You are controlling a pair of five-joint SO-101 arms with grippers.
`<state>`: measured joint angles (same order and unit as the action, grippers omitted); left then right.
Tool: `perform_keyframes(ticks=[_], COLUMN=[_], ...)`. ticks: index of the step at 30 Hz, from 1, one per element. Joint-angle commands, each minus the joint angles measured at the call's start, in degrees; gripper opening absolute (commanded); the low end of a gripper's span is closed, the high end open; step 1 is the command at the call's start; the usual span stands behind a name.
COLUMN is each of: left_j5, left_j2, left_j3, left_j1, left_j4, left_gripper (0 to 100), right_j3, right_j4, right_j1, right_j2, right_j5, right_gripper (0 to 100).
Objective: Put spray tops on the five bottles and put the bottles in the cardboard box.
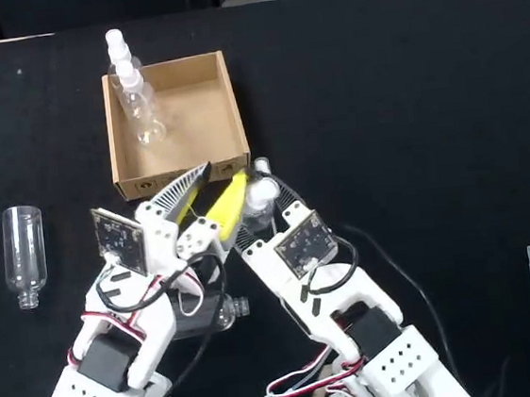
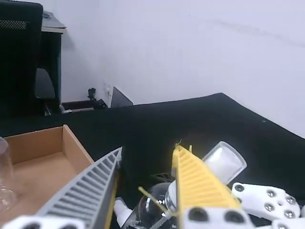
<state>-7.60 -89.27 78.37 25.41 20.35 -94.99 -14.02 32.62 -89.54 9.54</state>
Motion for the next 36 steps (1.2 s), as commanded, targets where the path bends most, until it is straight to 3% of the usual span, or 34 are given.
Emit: perform_keyframes(ticks=[1,7,16,24,36], left_j5=[0.8,0.6,-6.6,-6.2,-6.1], left_j2=[-0.6,-0.6,-0.6,-0.6,-0.6], left_j3=[-2.0,-2.9,-5.3,-4.8,-6.3], left_j1=[1.3,1.0,-7.8,-9.8,-14.6], left_j4=[0.6,0.6,0.5,-2.7,-4.3], left_gripper=[15,15,15,15,15], right_j3=[0.4,0.3,-2.1,-2.1,-1.6], right_j4=[-0.1,-0.1,-0.1,-0.4,-1.2], right_j1=[-1.5,-1.5,-1.6,-1.8,-10.3], right_j2=[-1.5,-1.5,-1.5,-1.5,-1.5], right_j5=[-0.4,-0.4,-0.4,-0.5,-6.9], right_gripper=[12.0,12.0,12.0,12.0,12.0])
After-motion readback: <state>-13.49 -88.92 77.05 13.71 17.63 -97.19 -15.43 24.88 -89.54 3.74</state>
